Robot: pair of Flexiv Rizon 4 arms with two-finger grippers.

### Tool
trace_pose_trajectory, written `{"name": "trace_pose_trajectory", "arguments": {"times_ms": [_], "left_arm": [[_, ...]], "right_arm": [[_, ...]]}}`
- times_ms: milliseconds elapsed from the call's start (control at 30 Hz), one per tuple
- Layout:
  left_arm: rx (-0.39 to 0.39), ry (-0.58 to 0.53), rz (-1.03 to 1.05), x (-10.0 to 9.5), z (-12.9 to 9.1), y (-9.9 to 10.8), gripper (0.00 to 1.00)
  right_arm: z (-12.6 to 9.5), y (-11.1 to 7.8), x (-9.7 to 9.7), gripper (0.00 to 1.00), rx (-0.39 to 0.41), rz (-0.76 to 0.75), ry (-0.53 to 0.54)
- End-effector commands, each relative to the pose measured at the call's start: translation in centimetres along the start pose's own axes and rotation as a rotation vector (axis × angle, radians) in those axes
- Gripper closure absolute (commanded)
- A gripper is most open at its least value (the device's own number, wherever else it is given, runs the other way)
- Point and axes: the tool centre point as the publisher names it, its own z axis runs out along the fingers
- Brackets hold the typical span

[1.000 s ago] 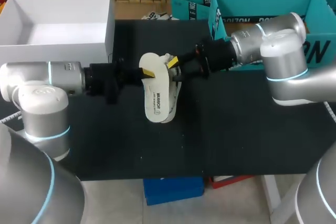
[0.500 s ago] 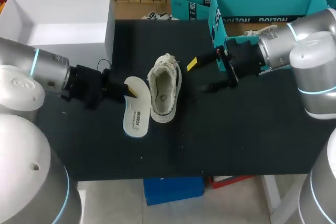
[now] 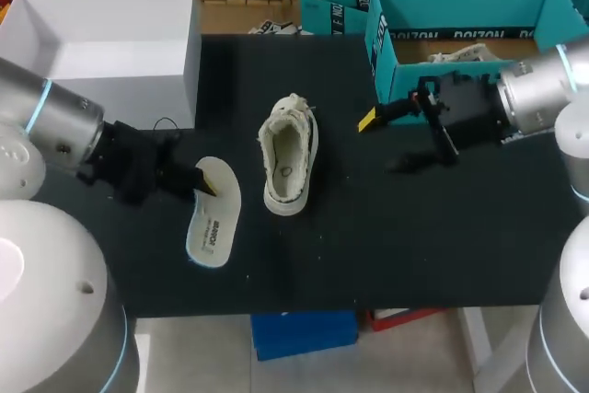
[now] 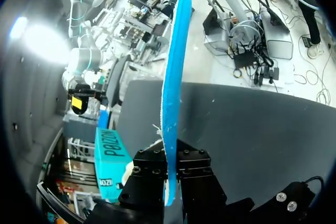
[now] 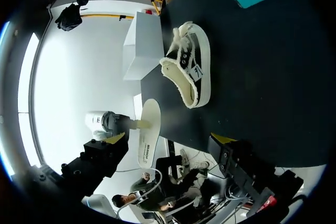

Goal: Take the shoe out of the shoebox, open the shoe tongue, remove and reinsert the insole, then place the shoe into the shoebox

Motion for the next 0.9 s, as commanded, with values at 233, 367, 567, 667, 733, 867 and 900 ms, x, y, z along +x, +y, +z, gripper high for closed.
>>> {"name": "trace_pose_trajectory", "arguments": {"times_ms": [233,367,567,667,733,867,900], "left_arm": [[0.012,0.006,0.001,1.1,-0.5,-0.8,1.00],[0.016,0.006,0.005,1.2,-0.5,-0.8,1.00],[0.027,0.006,0.017,1.2,-0.5,-0.9,1.00],[0.031,0.002,0.021,1.1,-0.4,-0.9,1.00],[0.041,-0.001,0.025,0.9,-0.1,-1.1,1.00],[0.068,0.001,0.040,0.1,0.7,-1.9,1.00],[0.081,0.004,0.045,-0.1,0.9,-2.2,1.00]], "right_arm": [[-3.9,-4.7,1.3,0.00,-0.299,0.010,-0.069],[-5.0,-5.8,1.8,0.00,-0.337,0.013,-0.093],[-6.4,-7.1,2.2,0.00,-0.381,0.019,-0.118],[-6.8,-7.4,2.2,0.00,-0.388,0.020,-0.133],[-6.8,-7.5,2.3,0.00,-0.386,0.019,-0.140],[-6.8,-7.5,2.3,0.00,-0.386,0.019,-0.140],[-6.8,-7.5,2.3,0.00,-0.386,0.019,-0.140]]}}
